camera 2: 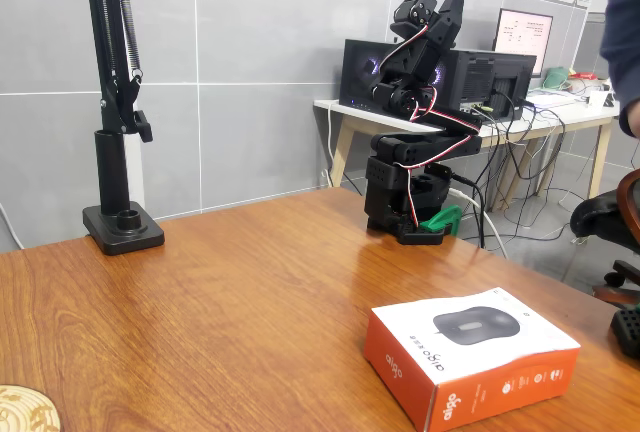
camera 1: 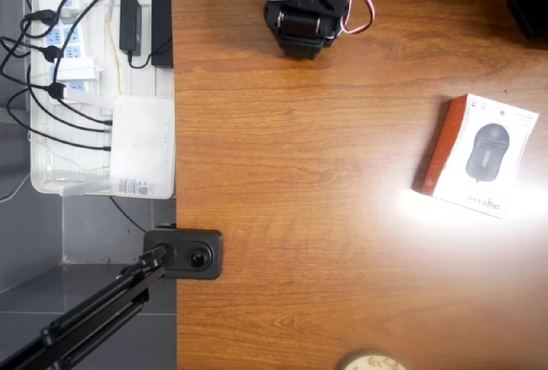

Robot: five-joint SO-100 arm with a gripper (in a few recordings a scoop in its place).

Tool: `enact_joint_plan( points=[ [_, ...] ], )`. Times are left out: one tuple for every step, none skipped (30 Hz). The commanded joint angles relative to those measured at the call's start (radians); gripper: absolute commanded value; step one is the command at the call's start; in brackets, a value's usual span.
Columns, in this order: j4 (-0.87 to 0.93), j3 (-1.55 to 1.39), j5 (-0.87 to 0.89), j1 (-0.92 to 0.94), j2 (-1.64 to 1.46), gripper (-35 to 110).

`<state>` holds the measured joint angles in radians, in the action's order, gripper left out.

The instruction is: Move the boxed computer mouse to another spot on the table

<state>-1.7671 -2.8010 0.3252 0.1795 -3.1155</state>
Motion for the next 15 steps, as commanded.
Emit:
enact_joint_plan(
  points=[
    [0.018,0.000,-0.098,0.003,0.008,0],
    [0.109,0.002,-0.086,-0.011,0.008,0],
    [0.238,0.002,0.012,-0.043,0.008,0],
    [0.388,0.015,0.084,-0.097,0.008,0],
    [0.572,0.080,0.124,-0.156,0.006,0],
    [0.788,0.189,0.163,-0.213,0.006,0],
    [1.054,0.328,0.236,-0.305,0.006,0],
    [1.310,0.468,0.365,-0.465,0.031,0],
    [1.424,0.578,0.523,-0.669,0.101,0],
    [1.422,0.655,0.721,-0.885,0.207,0],
    [1.396,0.735,0.802,-1.026,0.327,0],
    [1.344,0.815,0.792,-1.008,0.453,2],
    [1.324,0.874,0.729,-0.959,0.546,1],
    [1.393,0.937,0.724,-1.005,0.609,3],
    [1.536,1.012,0.718,-1.106,0.649,6]
  ],
)
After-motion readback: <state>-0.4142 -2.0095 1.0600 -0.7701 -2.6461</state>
